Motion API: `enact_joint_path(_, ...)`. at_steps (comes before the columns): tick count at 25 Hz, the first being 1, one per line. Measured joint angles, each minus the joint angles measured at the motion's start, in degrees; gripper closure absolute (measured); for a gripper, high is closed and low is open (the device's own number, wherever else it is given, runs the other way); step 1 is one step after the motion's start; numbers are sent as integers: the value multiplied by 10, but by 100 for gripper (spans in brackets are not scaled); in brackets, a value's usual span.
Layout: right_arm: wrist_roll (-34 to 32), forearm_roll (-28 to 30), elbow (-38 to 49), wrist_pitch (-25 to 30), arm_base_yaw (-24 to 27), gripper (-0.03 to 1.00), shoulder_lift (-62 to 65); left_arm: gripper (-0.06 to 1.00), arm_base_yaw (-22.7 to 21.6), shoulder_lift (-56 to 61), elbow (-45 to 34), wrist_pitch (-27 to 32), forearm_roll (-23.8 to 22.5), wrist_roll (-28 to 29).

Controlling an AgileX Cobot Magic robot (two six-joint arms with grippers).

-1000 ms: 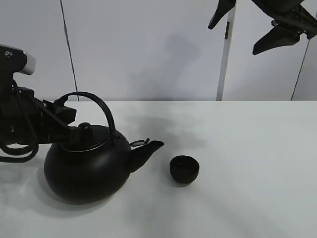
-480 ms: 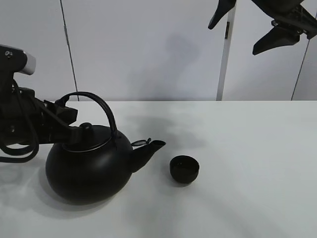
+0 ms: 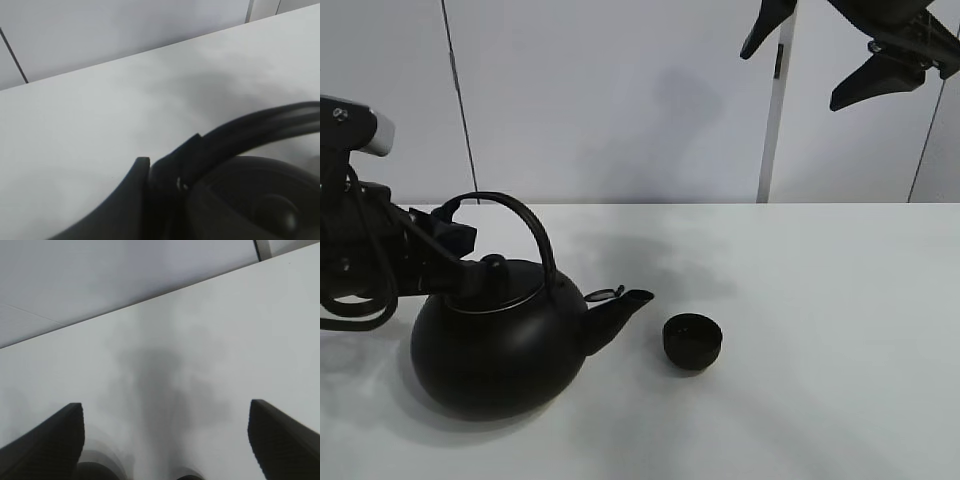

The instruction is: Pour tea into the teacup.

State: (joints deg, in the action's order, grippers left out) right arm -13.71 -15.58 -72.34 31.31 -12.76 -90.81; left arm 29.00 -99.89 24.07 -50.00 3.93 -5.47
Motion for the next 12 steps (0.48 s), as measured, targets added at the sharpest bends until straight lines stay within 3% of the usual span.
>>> enact_joint_path(12,0,0,0,0,0,35,0,85,0,0,0,17,0,7)
